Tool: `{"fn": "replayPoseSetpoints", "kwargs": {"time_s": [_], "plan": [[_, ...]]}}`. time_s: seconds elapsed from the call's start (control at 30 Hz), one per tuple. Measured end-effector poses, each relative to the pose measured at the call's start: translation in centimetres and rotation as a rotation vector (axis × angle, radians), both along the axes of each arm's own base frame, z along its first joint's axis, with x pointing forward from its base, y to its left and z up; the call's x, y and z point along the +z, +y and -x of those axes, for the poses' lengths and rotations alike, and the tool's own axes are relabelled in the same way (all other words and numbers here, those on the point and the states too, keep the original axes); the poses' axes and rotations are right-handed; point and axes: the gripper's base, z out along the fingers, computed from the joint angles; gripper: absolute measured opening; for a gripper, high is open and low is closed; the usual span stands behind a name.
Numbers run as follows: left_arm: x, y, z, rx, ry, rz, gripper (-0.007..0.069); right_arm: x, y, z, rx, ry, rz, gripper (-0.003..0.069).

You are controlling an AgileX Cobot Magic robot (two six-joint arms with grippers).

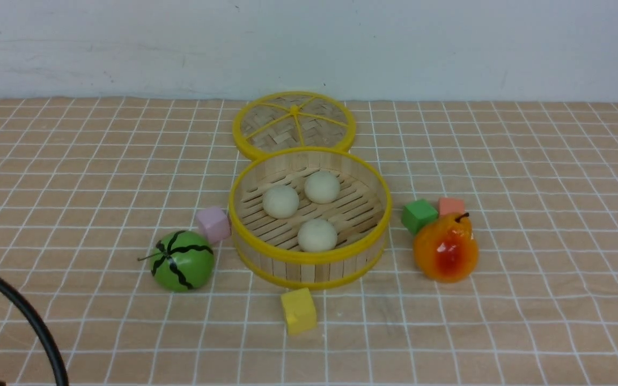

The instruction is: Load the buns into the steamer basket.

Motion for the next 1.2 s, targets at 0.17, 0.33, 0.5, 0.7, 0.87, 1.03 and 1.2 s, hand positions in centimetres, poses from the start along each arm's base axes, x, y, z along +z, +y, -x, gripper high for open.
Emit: {"fn": "replayPoseSetpoints", "kwargs": {"time_s": [0.17, 0.33, 0.5, 0.7, 0.87, 1.03, 1.2], "plan": [[-0.4, 0.5, -0.2, 0.015, -0.018, -0.07, -0.0013, 0.0, 0.0, 0.0, 0.0, 0.0, 0.0, 0.0241], [-0.2, 0.4, -0.5, 0.014, -0.053, -0.055, -0.0013, 0.0, 0.0, 0.0, 0.0, 0.0, 0.0, 0.0241], [0.6, 0.1, -1.0, -0.025, -0.286, -0.004, -0.0013, 0.0, 0.0, 0.0, 0.0, 0.0, 0.0, 0.0241], [-1.7, 1.2, 0.1, -0.01, -0.575, 0.015, -0.0013, 0.0, 0.0, 0.0, 0.0, 0.0, 0.0, 0.0241], [-5.9, 2.4, 1.1, 0.109, -0.607, 0.008, -0.0013, 0.0, 0.0, 0.0, 0.0, 0.0, 0.0, 0.0241], [-9.8, 2.9, 2.1, 0.167, -0.616, 0.002, -0.0013, 0.0, 0.0, 0.0, 0.0, 0.0, 0.0, 0.0241], [-13.3, 3.1, 2.9, 0.199, -0.591, 0.009, -0.0013, 0.0, 0.0, 0.0, 0.0, 0.0, 0.0, 0.0241]]}}
